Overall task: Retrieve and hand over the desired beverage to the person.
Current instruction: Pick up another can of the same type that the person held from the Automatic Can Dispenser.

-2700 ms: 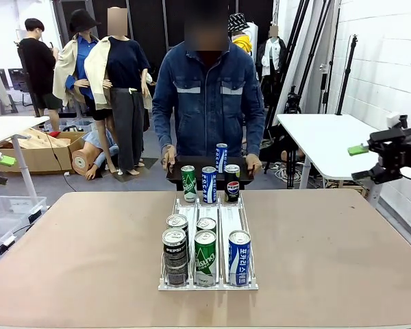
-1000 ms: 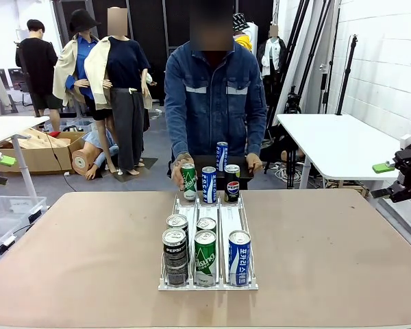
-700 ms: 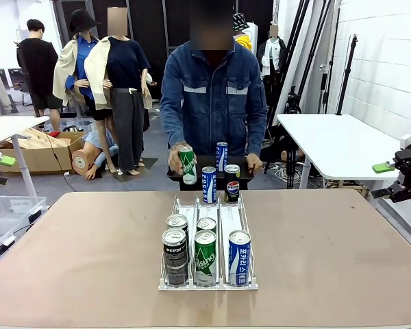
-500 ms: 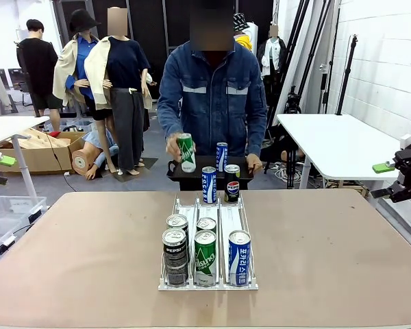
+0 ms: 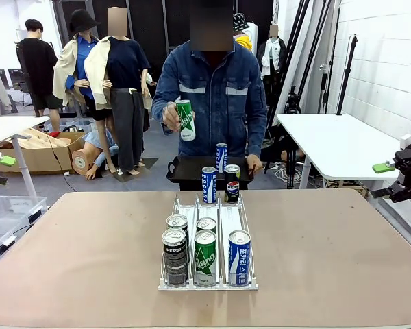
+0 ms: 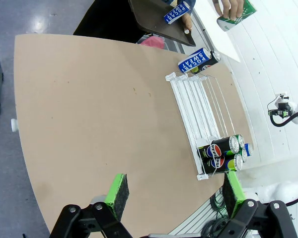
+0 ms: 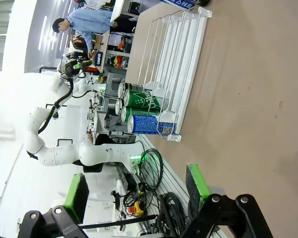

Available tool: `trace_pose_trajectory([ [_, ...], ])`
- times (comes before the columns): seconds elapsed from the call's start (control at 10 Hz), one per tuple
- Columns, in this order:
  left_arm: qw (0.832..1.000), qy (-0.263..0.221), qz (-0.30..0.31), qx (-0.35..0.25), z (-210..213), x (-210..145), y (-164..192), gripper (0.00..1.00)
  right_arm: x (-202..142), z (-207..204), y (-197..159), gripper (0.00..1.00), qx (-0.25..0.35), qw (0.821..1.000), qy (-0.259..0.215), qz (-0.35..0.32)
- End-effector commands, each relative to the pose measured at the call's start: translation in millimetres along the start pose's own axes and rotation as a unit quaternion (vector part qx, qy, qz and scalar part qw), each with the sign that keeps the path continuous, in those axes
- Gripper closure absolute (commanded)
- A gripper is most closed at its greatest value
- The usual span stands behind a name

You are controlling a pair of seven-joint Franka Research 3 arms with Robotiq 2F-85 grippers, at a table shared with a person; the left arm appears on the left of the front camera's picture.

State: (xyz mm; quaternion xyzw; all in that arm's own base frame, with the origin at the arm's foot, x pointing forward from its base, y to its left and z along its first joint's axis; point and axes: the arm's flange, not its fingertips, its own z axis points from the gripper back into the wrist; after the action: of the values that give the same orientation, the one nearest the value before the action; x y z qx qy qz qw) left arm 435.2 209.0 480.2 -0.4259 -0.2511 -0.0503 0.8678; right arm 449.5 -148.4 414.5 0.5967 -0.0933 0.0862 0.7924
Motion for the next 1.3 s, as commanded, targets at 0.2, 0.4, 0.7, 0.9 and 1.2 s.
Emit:
trace_pose_trajectory([
  [0.2,1.000,-0.001,-0.002,-0.002,1.4,-0.8,-1.2,0.00,0.3,0.0,-0.7,0.00,-0.003,1.000,-0.002,-0.003],
  [0.4,1.000,-0.001,-0.002,-0.002,1.4,-0.8,-1.2,0.00,0.3,0.0,-0.7,0.00,-0.003,1.000,-0.002,-0.003],
  [0.7,1.000,-0.001,-0.002,-0.002,1.4,-0.8,-1.2,0.00,0.3,0.0,-0.7,0.00,-0.003,1.000,-0.002,-0.003],
  [0.9,1.000,-0.001,-0.002,-0.002,1.4,-0.8,-1.2,0.00,0.3,0.0,-0.7,0.00,-0.003,1.000,-0.002,-0.003],
  [1.2,1.000,-0.001,-0.002,-0.002,1.4,-0.8,-1.2,0.00,0.3,0.0,-0.7,0.00,-0.003,1.000,-0.002,-0.003],
])
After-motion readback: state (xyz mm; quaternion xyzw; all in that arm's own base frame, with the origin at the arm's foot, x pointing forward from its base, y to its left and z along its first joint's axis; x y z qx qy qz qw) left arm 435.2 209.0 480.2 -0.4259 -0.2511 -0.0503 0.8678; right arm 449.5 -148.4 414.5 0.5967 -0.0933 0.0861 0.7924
